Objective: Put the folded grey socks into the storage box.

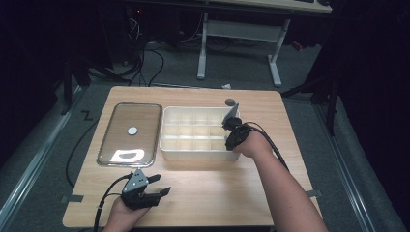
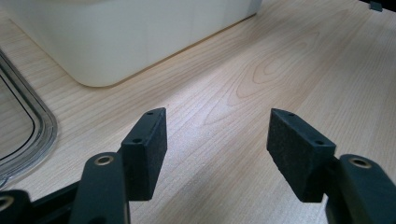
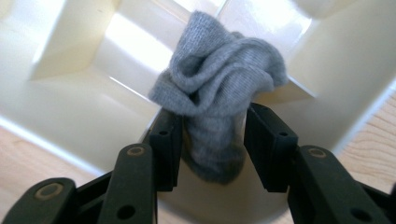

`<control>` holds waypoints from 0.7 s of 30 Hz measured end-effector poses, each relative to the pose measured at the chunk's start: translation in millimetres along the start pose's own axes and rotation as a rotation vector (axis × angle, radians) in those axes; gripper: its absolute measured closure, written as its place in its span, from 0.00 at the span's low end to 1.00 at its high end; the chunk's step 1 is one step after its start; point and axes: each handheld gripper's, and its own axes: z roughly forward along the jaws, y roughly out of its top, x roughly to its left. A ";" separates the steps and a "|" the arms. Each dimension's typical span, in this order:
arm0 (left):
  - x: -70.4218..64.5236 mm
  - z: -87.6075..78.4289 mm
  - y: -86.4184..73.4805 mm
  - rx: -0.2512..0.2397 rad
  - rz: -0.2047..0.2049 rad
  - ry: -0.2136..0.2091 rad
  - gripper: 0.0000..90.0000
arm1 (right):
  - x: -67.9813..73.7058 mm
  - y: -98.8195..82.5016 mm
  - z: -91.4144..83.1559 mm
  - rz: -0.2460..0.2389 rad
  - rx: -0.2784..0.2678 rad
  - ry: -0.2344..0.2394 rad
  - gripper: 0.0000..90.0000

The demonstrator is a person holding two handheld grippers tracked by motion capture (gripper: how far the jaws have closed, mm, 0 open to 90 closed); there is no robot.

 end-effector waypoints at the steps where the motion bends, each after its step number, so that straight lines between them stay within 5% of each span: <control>1: 0.0 0.0 0.0 0.000 -0.001 0.000 0.43 | -1.3 -0.6 -3.2 -0.001 -0.012 0.014 0.63; 7: -0.5 1.1 0.0 0.005 0.002 -0.002 0.43 | 0.3 -0.8 -26.9 -0.008 -0.048 0.033 0.69; 10: -0.1 1.2 0.1 0.009 0.008 -0.001 0.43 | 2.0 2.1 -39.0 -0.030 -0.081 0.023 0.97; 12: 0.2 1.2 0.1 0.010 0.007 0.000 0.43 | 2.6 4.7 -42.2 -0.034 -0.103 -0.004 1.00; 21: 0.5 0.7 -0.5 0.004 0.001 0.002 0.43 | 0.5 13.7 -7.5 -0.012 -0.042 -0.035 1.00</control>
